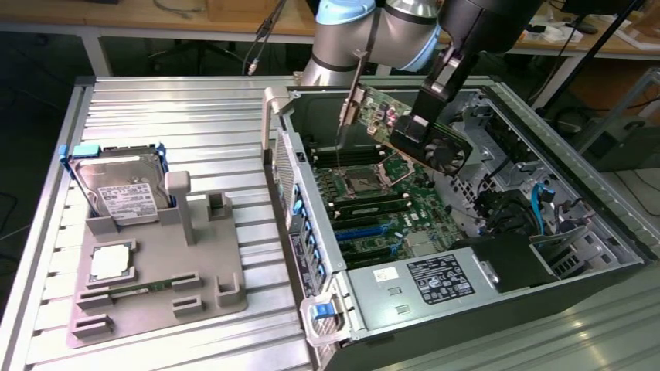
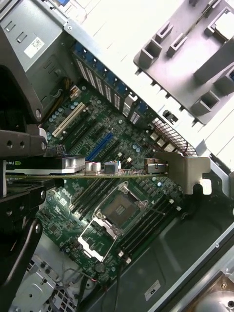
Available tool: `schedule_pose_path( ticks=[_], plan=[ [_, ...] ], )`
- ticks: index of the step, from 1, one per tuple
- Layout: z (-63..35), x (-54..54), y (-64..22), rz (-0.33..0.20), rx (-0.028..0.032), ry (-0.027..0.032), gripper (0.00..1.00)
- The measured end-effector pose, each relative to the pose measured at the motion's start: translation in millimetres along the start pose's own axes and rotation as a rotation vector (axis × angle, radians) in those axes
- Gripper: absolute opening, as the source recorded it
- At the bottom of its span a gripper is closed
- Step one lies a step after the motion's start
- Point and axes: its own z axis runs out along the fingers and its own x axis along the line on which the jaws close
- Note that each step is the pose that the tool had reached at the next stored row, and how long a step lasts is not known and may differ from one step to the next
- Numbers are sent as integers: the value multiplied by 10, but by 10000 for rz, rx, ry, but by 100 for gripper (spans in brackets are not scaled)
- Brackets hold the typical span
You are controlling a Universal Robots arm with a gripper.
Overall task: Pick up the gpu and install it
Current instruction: 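Insert the gpu into the slot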
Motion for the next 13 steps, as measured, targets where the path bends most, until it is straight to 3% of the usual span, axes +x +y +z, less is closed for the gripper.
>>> schedule_pose_path(
  ticks=[13],
  plan=[
    [0, 0, 0, -626, -4, 39, 27]
  ],
)
